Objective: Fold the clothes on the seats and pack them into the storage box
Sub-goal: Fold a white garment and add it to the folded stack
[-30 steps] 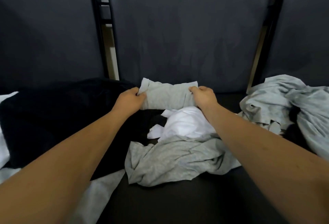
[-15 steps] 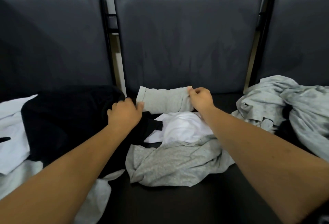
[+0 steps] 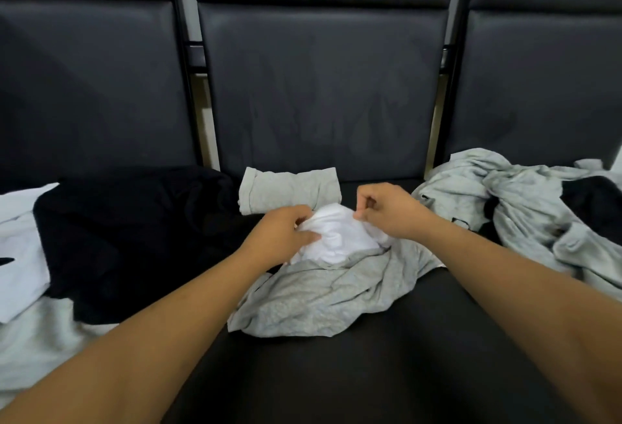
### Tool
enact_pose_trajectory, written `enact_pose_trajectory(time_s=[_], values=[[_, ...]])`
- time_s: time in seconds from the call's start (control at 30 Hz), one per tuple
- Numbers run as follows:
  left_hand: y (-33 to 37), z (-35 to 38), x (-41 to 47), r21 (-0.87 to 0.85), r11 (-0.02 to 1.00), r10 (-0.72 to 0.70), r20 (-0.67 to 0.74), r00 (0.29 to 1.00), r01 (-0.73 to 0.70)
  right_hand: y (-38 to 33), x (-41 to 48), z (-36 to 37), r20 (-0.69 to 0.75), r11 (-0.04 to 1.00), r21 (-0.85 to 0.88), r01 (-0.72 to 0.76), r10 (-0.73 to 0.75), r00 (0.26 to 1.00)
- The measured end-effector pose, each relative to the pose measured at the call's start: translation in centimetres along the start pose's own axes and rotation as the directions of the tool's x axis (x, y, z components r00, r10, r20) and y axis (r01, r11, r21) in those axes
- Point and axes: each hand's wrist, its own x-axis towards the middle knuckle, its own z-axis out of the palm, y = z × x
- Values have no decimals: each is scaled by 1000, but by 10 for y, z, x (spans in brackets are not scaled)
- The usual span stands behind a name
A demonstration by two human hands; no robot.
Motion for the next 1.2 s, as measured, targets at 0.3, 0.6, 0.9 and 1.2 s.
enact_pose_trajectory(time_s=[0.3,0.6,0.9,1.2], values=[[64,-37,-17,-206,974,58,-161,985,-91,-29,-34,-10,42,997,49,60,-63,997],[101,-63,-41,-278,957,57,-109,992,-85,-100,-45,-99,-559,928,196,317,-160,814],[142,-103,-82,-412,878,47,-431,901,-243,-166,-85,-146,-647,910,255,328,-92,757],[159,-132,-128,-615,772,-92,-358,929,-160,-156,-140,-116,23,972,-14,236,-235,972]])
